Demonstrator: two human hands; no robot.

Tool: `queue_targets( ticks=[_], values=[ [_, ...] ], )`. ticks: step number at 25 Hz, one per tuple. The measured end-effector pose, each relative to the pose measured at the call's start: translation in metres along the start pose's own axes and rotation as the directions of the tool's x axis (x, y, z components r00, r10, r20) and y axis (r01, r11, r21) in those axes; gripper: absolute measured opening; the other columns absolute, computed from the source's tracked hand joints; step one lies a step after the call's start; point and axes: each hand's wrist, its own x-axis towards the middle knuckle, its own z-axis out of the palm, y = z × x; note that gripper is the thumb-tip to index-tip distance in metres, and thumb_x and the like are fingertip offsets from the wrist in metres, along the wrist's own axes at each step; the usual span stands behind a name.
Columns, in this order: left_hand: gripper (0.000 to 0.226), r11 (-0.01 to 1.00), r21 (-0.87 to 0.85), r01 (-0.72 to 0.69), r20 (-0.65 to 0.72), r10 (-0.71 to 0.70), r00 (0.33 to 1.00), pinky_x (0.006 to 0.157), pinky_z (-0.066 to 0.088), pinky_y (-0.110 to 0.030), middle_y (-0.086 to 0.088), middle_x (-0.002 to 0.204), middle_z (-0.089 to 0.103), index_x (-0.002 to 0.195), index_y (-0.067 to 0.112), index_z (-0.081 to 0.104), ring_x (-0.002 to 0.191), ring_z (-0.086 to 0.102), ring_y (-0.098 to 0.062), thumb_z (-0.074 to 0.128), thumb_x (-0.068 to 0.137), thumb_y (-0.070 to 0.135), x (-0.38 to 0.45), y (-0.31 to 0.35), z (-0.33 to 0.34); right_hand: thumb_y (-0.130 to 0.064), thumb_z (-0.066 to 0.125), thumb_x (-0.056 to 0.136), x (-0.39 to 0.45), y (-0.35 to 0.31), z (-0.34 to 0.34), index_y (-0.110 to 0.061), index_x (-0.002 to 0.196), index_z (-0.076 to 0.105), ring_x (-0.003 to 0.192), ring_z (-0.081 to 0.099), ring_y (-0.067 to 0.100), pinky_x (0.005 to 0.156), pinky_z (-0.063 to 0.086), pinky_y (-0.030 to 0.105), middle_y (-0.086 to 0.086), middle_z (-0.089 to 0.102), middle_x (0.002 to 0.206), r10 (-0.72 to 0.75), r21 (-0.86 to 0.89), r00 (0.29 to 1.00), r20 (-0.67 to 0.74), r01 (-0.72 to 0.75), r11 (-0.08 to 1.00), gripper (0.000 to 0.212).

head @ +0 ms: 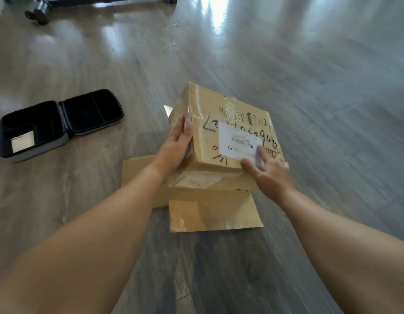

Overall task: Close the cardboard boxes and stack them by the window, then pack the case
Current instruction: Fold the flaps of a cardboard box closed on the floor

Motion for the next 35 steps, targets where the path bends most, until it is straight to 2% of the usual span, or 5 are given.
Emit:
queue_targets(
  ticks=[13, 20, 27, 30, 35],
  values=[
    [0.041, 0.945, 0.227, -0.234, -0.269, 0.292, 0.918, 0.087, 0.053, -0.018, 0.023, 0.099, 0.068, 0.106, 0.029, 0.077, 0.099, 0.065, 0.001, 0.091, 0.068, 0.037, 0.009, 0.044, 0.033, -0.04, 0.054, 0.101, 0.016, -0.064, -0.032, -0.02, 0.16, 0.017, 0.136, 0.047, 0.027, 0.11, 0.04, 0.039, 0.009, 0.048, 0.151, -0.262, 0.144, 0.93, -0.258, 0.305, 0.941, 0.073],
    [0.041, 0.917, 0.138, -0.373, 0.038, 0.372, 0.927, 0.1, 0.053, -0.037, 0.005, 0.125, 0.068, 0.134, 0.012, 0.061, 0.115, 0.065, -0.01, 0.067, 0.094, 0.016, 0.009, 0.045, 0.091, -0.019, 0.063, 0.096, 0.018, -0.017, -0.065, -0.011, 0.159, 0.021, 0.147, 0.022, 0.048, 0.11, 0.039, 0.057, 0.023, 0.007, 0.165, -0.3, -0.201, 0.863, -0.406, 0.236, 0.951, 0.076],
    [0.058, 0.978, -0.036, 0.207, 0.145, -0.2, 0.969, 0.081, 0.044, -0.03, 0.0, 0.107, 0.074, 0.11, 0.021, 0.072, 0.101, 0.065, -0.015, 0.036, 0.099, 0.065, 0.006, 0.028, 0.139, -0.033, 0.063, 0.095, 0.015, 0.009, -0.08, -0.009, 0.157, 0.029, 0.149, 0.015, 0.047, 0.119, 0.022, 0.061, 0.021, 0.027, 0.161, -0.323, -0.392, 0.866, -0.381, 0.166, 0.905, 0.074],
    [0.054, 0.947, -0.262, 0.187, 0.185, -0.14, 0.973, 0.066, 0.053, -0.031, -0.002, 0.088, 0.076, 0.121, 0.011, 0.069, 0.074, 0.073, -0.013, 0.042, 0.102, 0.054, 0.007, 0.038, 0.141, -0.03, 0.068, 0.092, 0.015, 0.003, -0.08, -0.002, 0.149, 0.043, 0.141, 0.031, 0.051, 0.118, 0.02, 0.065, 0.033, 0.042, 0.148, -0.407, -0.432, 0.813, -0.416, 0.217, 0.875, 0.068],
    [0.029, 0.941, -0.339, 0.012, 0.25, 0.078, 0.965, 0.088, 0.059, -0.044, -0.015, 0.113, 0.073, 0.125, 0.004, 0.064, 0.104, 0.072, -0.031, 0.055, 0.101, 0.016, -0.001, 0.068, 0.155, -0.038, 0.071, 0.09, 0.009, 0.005, -0.074, 0.001, 0.138, 0.053, 0.129, 0.04, 0.052, 0.111, 0.03, 0.067, 0.036, 0.049, 0.137, -0.378, -0.439, 0.755, -0.535, 0.133, 0.889, 0.065]
  ],
)
